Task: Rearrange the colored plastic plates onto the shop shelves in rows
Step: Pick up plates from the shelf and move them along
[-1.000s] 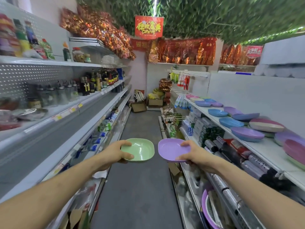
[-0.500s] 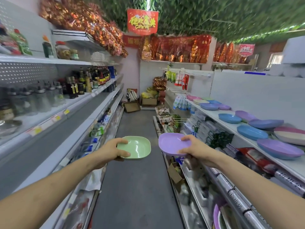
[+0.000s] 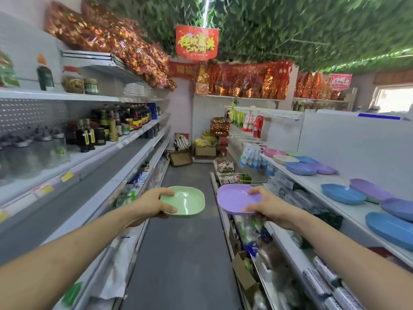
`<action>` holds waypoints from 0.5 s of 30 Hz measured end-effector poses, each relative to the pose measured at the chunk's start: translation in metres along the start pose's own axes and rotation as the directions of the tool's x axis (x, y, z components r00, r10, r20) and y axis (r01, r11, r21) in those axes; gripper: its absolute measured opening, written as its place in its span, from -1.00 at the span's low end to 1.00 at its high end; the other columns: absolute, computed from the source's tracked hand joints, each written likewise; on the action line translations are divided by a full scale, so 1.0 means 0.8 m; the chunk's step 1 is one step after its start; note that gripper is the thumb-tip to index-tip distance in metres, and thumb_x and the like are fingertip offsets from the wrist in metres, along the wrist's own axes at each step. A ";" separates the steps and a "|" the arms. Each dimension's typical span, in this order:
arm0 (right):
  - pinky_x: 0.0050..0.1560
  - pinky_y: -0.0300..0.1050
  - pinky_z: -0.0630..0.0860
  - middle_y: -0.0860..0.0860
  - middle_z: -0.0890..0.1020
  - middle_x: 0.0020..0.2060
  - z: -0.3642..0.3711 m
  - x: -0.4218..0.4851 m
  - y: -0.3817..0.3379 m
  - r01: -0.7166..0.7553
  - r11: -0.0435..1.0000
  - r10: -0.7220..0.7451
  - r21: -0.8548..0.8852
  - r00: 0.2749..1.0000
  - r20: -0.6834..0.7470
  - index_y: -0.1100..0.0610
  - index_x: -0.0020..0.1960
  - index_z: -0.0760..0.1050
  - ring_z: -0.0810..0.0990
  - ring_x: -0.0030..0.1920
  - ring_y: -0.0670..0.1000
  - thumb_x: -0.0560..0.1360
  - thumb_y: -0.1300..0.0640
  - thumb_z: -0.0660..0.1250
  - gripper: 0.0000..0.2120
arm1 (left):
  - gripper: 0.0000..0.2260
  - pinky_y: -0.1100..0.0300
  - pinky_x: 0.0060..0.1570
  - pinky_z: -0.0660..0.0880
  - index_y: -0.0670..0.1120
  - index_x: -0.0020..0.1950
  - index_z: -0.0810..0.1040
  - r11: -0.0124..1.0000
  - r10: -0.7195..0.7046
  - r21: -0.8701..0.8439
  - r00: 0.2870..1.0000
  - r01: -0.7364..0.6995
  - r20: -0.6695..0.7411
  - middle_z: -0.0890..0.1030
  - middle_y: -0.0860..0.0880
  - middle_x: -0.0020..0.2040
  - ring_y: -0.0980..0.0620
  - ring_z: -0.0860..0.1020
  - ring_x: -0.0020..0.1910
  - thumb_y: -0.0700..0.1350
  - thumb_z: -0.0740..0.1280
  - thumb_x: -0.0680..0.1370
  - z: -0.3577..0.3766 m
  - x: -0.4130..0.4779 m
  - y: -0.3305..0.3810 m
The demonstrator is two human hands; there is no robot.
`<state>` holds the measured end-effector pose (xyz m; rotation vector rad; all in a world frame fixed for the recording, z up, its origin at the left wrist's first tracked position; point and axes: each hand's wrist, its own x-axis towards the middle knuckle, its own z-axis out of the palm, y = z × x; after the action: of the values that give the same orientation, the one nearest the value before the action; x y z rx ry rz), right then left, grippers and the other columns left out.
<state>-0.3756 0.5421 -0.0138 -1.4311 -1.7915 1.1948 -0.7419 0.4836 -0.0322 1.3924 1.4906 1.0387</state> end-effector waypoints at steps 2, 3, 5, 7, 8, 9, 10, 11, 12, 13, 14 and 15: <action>-0.42 -0.17 0.32 0.09 0.53 -0.22 -0.005 0.038 -0.007 0.014 1.000 -0.014 0.003 1.000 0.001 -0.04 0.38 0.32 0.41 -0.43 -0.06 0.49 0.18 0.52 -0.43 | -0.43 -0.02 0.01 0.68 -0.10 0.39 0.52 1.000 0.009 0.010 1.000 -0.009 -0.014 0.47 -0.08 0.29 -0.17 0.60 0.15 -0.30 0.58 0.42 -0.007 0.029 0.007; -0.42 -0.18 0.32 0.09 0.53 -0.22 -0.006 0.056 -0.010 0.022 1.000 -0.022 -0.001 1.000 0.003 -0.04 0.39 0.32 0.41 -0.43 -0.06 0.49 0.18 0.52 -0.43 | -0.43 -0.02 0.02 0.68 -0.10 0.40 0.52 1.000 0.014 0.005 1.000 -0.013 -0.024 0.46 -0.08 0.30 -0.18 0.60 0.15 -0.30 0.58 0.42 -0.010 0.045 0.009; -0.43 -0.19 0.31 0.09 0.53 -0.21 -0.005 0.090 -0.011 0.023 1.000 -0.023 -0.009 1.000 0.010 -0.03 0.39 0.32 0.40 -0.44 -0.07 0.49 0.18 0.52 -0.42 | -0.43 -0.01 0.02 0.68 -0.11 0.40 0.52 1.000 0.002 0.010 1.000 -0.002 -0.027 0.45 -0.08 0.30 -0.18 0.59 0.16 -0.30 0.57 0.43 -0.017 0.071 0.012; -0.45 -0.21 0.31 0.10 0.52 -0.19 0.001 0.119 -0.010 0.010 1.000 -0.009 -0.006 1.000 0.029 -0.03 0.39 0.32 0.40 -0.45 -0.08 0.49 0.18 0.52 -0.42 | -0.44 0.02 -0.02 0.69 -0.11 0.40 0.53 1.000 -0.010 0.018 1.000 0.011 -0.026 0.45 -0.07 0.28 -0.17 0.59 0.15 -0.31 0.57 0.43 -0.023 0.098 0.009; -0.45 -0.21 0.32 0.10 0.52 -0.18 0.004 0.133 -0.009 0.003 1.000 -0.002 -0.008 0.999 0.043 -0.03 0.40 0.32 0.40 -0.45 -0.08 0.49 0.17 0.52 -0.42 | -0.44 0.07 -0.07 0.68 -0.11 0.40 0.53 1.000 -0.011 0.020 0.999 0.011 -0.031 0.46 -0.07 0.27 -0.16 0.59 0.14 -0.31 0.57 0.43 -0.027 0.113 0.007; -0.44 -0.22 0.33 0.10 0.52 -0.18 0.005 0.149 -0.010 0.000 1.000 0.001 -0.011 0.999 0.052 -0.03 0.40 0.32 0.41 -0.45 -0.08 0.49 0.17 0.51 -0.42 | -0.44 0.11 -0.11 0.67 -0.11 0.40 0.52 1.000 -0.009 0.021 0.999 0.010 -0.039 0.46 -0.07 0.26 -0.15 0.59 0.12 -0.31 0.57 0.43 -0.031 0.130 0.004; -0.44 -0.22 0.33 0.10 0.52 -0.19 0.006 0.167 -0.010 0.001 1.000 0.000 -0.010 0.998 0.055 -0.03 0.41 0.31 0.41 -0.45 -0.08 0.50 0.18 0.51 -0.42 | -0.44 0.14 -0.13 0.66 -0.11 0.41 0.52 1.000 -0.010 0.021 0.999 0.011 -0.045 0.46 -0.06 0.26 -0.14 0.59 0.11 -0.31 0.56 0.43 -0.036 0.147 0.001; -0.45 -0.22 0.33 0.09 0.51 -0.22 0.007 0.184 -0.011 0.003 1.000 -0.002 -0.006 0.999 0.054 -0.03 0.41 0.31 0.40 -0.46 -0.08 0.50 0.18 0.51 -0.42 | -0.43 0.14 -0.13 0.66 -0.11 0.41 0.52 1.000 -0.014 0.018 0.999 0.015 -0.047 0.47 -0.06 0.26 -0.14 0.59 0.12 -0.31 0.57 0.43 -0.040 0.164 -0.002; -0.45 -0.22 0.32 0.08 0.51 -0.24 0.009 0.202 -0.011 0.001 1.000 -0.001 -0.004 0.999 0.052 -0.03 0.41 0.31 0.40 -0.46 -0.08 0.50 0.18 0.51 -0.41 | -0.43 0.13 -0.11 0.67 -0.11 0.41 0.52 1.000 -0.018 0.014 0.999 0.018 -0.042 0.47 -0.06 0.27 -0.14 0.60 0.13 -0.31 0.57 0.43 -0.045 0.183 -0.006; -0.45 -0.21 0.33 0.08 0.51 -0.25 0.011 0.220 -0.011 0.000 1.000 0.000 -0.006 0.999 0.048 -0.03 0.40 0.31 0.41 -0.46 -0.07 0.49 0.18 0.51 -0.41 | -0.43 0.10 -0.08 0.68 -0.11 0.41 0.52 1.000 -0.017 0.014 0.999 0.018 -0.032 0.46 -0.06 0.28 -0.15 0.60 0.14 -0.30 0.57 0.43 -0.049 0.202 -0.010; -0.45 -0.20 0.34 0.08 0.52 -0.24 0.013 0.240 -0.011 0.001 1.000 0.000 -0.007 0.999 0.043 -0.04 0.40 0.32 0.41 -0.45 -0.06 0.48 0.17 0.52 -0.41 | -0.43 0.07 -0.05 0.68 -0.11 0.41 0.52 1.000 -0.015 0.016 1.000 0.015 -0.019 0.46 -0.06 0.29 -0.15 0.60 0.15 -0.30 0.58 0.43 -0.054 0.221 -0.012; -0.44 -0.20 0.35 0.09 0.53 -0.23 0.015 0.258 -0.012 0.001 1.000 0.000 -0.006 0.999 0.038 -0.05 0.39 0.32 0.42 -0.44 -0.06 0.48 0.16 0.53 -0.41 | -0.42 0.05 -0.03 0.68 -0.11 0.42 0.51 1.000 -0.014 0.012 1.000 0.015 -0.008 0.46 -0.06 0.30 -0.15 0.60 0.16 -0.29 0.58 0.43 -0.060 0.241 -0.016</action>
<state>-0.4483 0.7352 -0.0327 -1.4204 -1.8227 1.2246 -0.7996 0.6740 -0.0352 1.3854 1.5129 1.0289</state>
